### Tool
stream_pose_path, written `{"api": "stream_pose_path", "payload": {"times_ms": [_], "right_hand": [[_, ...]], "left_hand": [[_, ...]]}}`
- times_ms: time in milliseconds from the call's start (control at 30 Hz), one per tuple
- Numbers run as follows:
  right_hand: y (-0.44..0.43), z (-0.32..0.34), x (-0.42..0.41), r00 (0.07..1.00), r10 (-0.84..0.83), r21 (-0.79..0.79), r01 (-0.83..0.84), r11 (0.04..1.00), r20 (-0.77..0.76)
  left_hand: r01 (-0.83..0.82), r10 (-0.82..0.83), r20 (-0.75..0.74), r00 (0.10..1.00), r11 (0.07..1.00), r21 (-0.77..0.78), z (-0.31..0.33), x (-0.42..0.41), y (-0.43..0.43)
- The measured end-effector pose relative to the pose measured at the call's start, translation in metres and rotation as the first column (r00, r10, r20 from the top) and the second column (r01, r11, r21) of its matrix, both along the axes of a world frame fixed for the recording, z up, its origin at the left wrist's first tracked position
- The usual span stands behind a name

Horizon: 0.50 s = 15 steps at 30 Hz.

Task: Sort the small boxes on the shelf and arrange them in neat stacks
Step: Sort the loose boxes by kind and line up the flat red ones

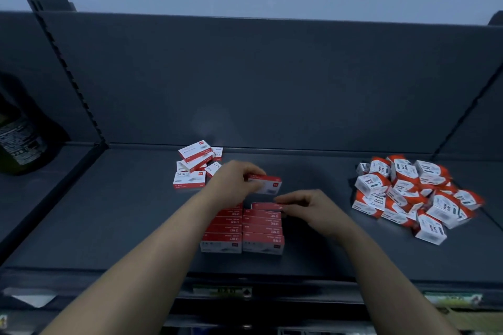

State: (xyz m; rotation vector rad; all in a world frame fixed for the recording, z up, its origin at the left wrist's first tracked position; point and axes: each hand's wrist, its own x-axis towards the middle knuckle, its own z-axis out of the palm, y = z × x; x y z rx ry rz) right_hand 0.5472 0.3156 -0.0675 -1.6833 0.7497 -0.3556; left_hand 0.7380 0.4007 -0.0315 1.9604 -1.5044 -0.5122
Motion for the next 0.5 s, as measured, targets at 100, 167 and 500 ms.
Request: {"api": "stream_pose_path", "payload": {"times_ms": [100,167,500], "right_hand": [[-0.004,-0.004,-0.004,0.999,-0.039,-0.036,0.039,0.999,0.003],[-0.006,-0.007,-0.005,0.994,-0.105,-0.035,0.105,0.994,0.002],[-0.003,-0.003,-0.001,0.997,-0.077,0.033,0.076,0.997,0.013]], "left_hand": [[0.048,-0.051,0.038,0.998,0.995,0.084,-0.005,-0.002,0.001],[0.065,-0.078,0.099,0.992,0.99,0.125,-0.008,-0.001,0.001],[0.114,-0.116,0.072,0.991,0.993,0.033,-0.012,0.011,0.006]]}}
